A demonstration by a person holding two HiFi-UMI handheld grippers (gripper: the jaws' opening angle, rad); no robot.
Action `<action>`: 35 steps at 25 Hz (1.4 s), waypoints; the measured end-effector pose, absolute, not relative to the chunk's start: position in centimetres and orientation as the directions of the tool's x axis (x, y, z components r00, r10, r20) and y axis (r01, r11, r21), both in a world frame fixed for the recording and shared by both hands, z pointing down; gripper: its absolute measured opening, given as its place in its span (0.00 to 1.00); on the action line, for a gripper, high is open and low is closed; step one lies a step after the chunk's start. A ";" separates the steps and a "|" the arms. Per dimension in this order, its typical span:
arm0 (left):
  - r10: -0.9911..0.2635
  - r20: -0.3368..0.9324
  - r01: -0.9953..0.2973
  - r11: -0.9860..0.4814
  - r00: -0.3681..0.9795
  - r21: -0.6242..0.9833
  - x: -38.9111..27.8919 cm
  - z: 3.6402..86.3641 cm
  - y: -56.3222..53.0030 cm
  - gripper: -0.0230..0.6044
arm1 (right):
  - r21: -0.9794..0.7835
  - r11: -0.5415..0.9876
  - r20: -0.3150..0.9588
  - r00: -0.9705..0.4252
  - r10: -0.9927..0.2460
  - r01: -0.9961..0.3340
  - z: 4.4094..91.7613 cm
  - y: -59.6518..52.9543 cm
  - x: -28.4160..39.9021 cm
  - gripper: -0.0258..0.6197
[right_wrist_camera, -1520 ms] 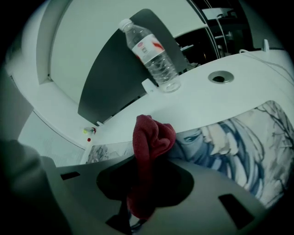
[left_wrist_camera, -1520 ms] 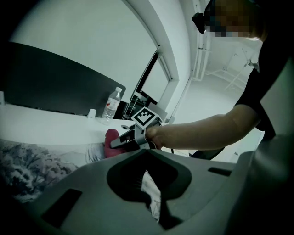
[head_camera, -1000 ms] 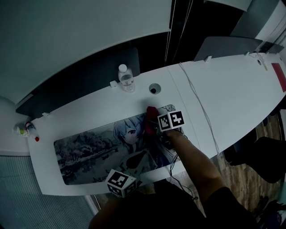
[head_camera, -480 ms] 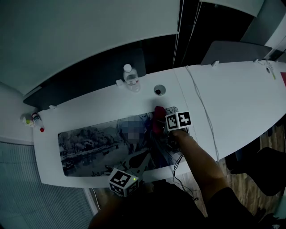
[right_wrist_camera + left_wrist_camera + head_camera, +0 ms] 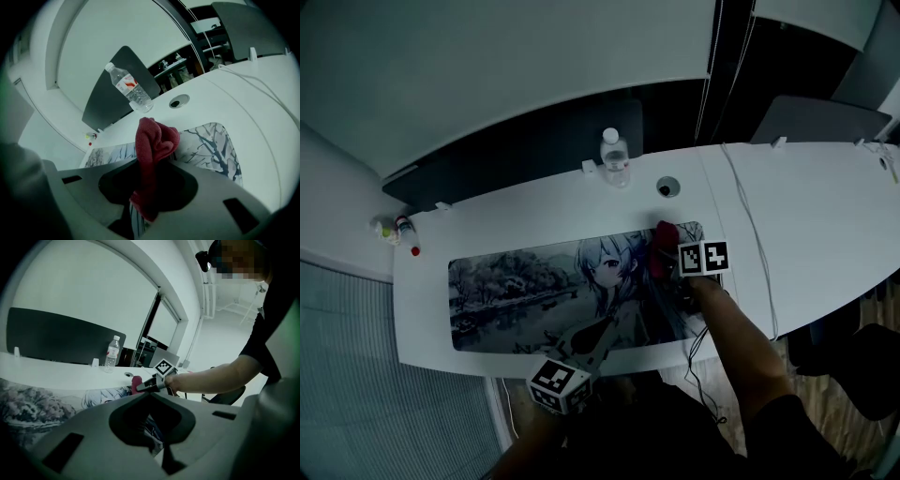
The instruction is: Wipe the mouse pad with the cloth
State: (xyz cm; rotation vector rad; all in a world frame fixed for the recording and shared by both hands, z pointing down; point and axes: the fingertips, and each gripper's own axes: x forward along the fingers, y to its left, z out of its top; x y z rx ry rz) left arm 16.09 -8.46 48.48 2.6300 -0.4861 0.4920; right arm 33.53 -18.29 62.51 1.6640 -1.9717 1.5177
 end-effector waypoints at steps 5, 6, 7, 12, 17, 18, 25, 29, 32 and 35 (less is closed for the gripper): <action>-0.282 0.376 -0.412 -0.849 0.883 0.331 11.4 47.6 -7.4 0.05 | -0.576 -0.085 0.583 -0.335 -0.740 -0.813 59.1 -15.5 31.0 0.21; -0.281 0.372 -0.409 -0.850 0.885 0.331 10.5 47.5 -7.1 0.05 | -0.572 -0.079 0.569 -0.325 -0.756 -0.816 58.2 -14.9 30.4 0.21; -0.278 0.367 -0.404 -0.853 0.887 0.331 9.6 47.3 -6.8 0.05 | -0.568 -0.074 0.554 -0.314 -0.771 -0.820 57.4 -14.2 29.7 0.21; -0.260 0.342 -0.373 -0.870 0.903 0.322 4.5 46.6 -4.4 0.05 | -0.560 -0.048 0.472 -0.270 -0.839 -0.827 53.4 -9.9 24.7 0.21; -0.251 0.306 -0.348 -0.880 0.918 0.321 -0.8 45.2 -1.8 0.04 | -0.565 -0.011 0.380 -0.248 -0.891 -0.825 49.9 -5.3 18.4 0.21; -0.250 0.297 -0.343 -0.883 0.921 0.321 -1.8 44.7 -1.2 0.05 | -0.563 -0.002 0.366 -0.247 -0.897 -0.827 49.4 -4.3 17.0 0.21; -0.244 0.279 -0.332 -0.883 0.929 0.333 -9.2 44.3 3.3 0.04 | -0.549 0.053 0.301 -0.257 -0.918 -0.834 46.8 2.9 7.1 0.21; -0.232 0.280 -0.323 -0.881 0.932 0.345 -12.8 44.8 6.1 0.05 | -0.541 0.066 0.282 -0.255 -0.925 -0.838 46.2 6.4 2.4 0.21; -0.232 0.277 -0.322 -0.880 0.932 0.349 -15.0 45.0 7.7 0.04 | -0.544 0.070 0.265 -0.251 -0.931 -0.836 45.8 8.7 -0.3 0.21; -0.231 0.277 -0.323 -0.875 0.933 0.360 -16.5 45.1 9.1 0.04 | -0.550 0.072 0.254 -0.249 -0.935 -0.832 45.4 10.7 -2.5 0.21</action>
